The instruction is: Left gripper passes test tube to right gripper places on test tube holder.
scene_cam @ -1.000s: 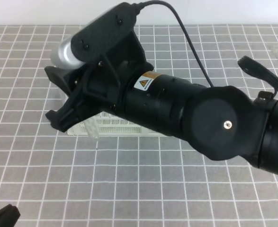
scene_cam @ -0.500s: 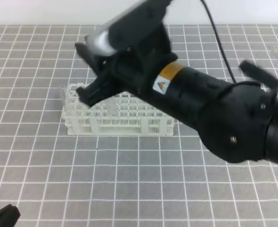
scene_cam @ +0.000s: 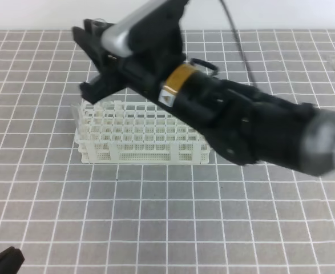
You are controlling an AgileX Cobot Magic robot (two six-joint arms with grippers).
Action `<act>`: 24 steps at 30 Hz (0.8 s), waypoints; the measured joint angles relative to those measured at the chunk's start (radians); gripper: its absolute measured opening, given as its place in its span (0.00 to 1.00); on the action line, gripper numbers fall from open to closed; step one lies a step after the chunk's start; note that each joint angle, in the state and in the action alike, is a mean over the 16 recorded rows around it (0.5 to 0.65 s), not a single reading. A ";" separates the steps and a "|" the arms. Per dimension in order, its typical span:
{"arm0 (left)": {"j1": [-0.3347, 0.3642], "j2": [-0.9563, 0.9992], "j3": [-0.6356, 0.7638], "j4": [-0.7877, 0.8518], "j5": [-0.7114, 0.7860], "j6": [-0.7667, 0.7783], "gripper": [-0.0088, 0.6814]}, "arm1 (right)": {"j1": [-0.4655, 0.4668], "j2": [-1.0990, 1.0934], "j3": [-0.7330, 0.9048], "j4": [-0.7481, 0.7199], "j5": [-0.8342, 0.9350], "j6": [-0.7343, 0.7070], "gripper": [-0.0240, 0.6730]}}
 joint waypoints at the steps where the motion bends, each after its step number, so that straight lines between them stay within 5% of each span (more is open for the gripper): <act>1: 0.000 0.000 0.000 0.000 0.000 0.000 0.01 | -0.001 0.022 -0.021 -0.006 -0.001 -0.001 0.16; 24: 0.000 0.001 0.002 0.002 -0.003 0.000 0.01 | -0.083 0.230 -0.179 -0.182 -0.034 0.185 0.16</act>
